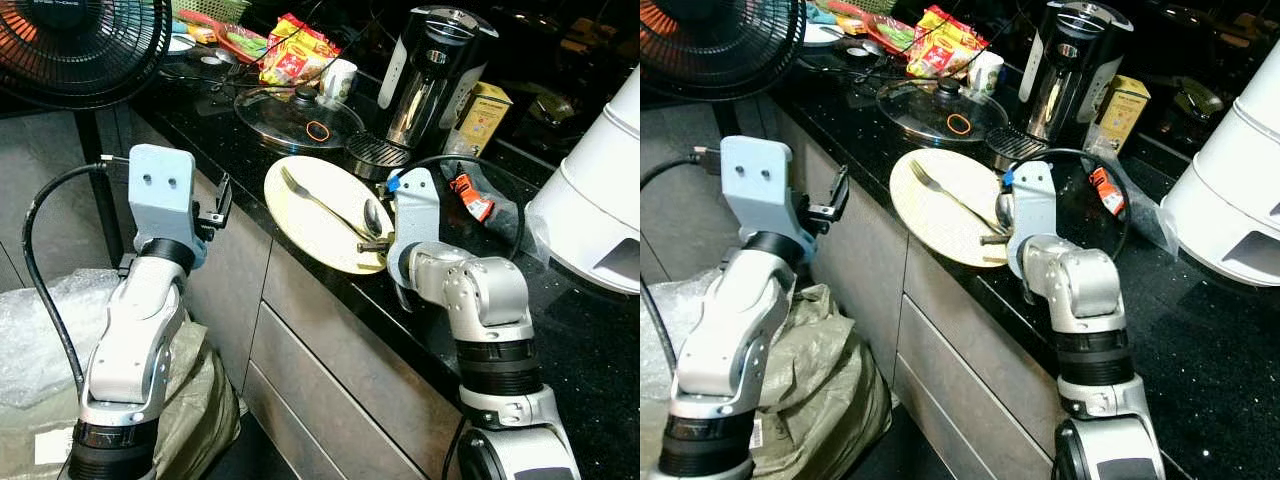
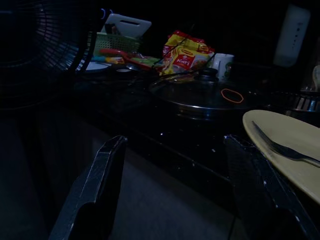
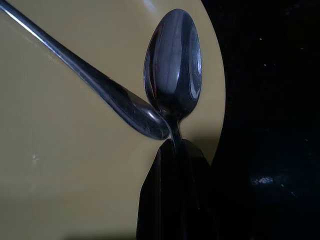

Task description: Kitchen organization

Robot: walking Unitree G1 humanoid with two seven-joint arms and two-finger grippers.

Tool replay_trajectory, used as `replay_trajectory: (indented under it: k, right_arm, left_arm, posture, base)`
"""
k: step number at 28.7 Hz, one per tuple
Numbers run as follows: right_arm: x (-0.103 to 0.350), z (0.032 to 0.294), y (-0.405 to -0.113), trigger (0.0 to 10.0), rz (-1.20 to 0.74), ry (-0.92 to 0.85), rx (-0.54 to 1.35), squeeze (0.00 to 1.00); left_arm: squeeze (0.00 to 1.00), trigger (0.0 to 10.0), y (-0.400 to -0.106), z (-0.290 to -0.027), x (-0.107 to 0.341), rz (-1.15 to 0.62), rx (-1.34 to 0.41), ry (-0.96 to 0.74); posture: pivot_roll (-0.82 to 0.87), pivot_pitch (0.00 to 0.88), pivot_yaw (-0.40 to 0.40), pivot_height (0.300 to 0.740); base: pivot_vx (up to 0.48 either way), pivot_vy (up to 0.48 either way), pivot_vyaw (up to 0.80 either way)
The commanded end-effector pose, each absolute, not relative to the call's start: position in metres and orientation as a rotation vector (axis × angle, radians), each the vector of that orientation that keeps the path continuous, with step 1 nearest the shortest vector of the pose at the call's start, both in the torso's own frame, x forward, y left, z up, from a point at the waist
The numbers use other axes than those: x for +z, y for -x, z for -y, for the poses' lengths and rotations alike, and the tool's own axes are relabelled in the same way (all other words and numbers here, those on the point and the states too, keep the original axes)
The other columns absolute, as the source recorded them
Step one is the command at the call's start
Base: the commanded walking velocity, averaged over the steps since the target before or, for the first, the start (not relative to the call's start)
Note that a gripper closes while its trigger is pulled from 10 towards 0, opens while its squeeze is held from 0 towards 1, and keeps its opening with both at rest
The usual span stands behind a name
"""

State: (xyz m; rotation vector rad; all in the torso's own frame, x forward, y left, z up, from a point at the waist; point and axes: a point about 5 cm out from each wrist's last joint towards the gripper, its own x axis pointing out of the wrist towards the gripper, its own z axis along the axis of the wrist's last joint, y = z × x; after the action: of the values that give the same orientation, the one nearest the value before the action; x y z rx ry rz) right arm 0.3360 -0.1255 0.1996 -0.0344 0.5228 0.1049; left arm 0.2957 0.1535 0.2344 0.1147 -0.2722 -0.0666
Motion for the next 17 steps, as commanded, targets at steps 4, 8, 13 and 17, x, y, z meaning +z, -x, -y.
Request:
replay_trajectory:
  k: [4,8,13,17]
  right_arm:
    - [0.195,0.134,-0.337,0.0,-0.534,0.025,0.053,0.00]
    - [0.199,0.138,-0.341,0.0,-0.499,0.023,0.007,0.00]
    - [0.202,0.144,-0.344,0.0,-0.476,0.042,-0.034,0.00]
    - [0.205,0.150,-0.347,0.0,-0.453,0.035,-0.067,0.00]
  left_arm:
    - [0.00,10.0,-0.298,-0.149,0.232,0.261,-0.080,-0.108]
    - [0.00,10.0,-0.298,-0.149,0.232,0.262,-0.077,-0.108]
    - [0.00,10.0,-0.298,-0.149,0.233,0.263,-0.078,-0.107]
    - [0.00,10.0,-0.298,-0.149,0.233,0.264,-0.077,-0.107]
  posture:
    - [0.11,0.000,-0.201,0.740]
    - [0.11,0.000,-0.201,0.740]
    - [0.11,0.000,-0.201,0.740]
    - [0.11,0.000,-0.201,0.740]
  base:
    - [0.000,0.000,0.00]
    - [0.000,0.000,0.00]
    - [0.000,0.000,0.00]
    - [0.000,0.000,0.00]
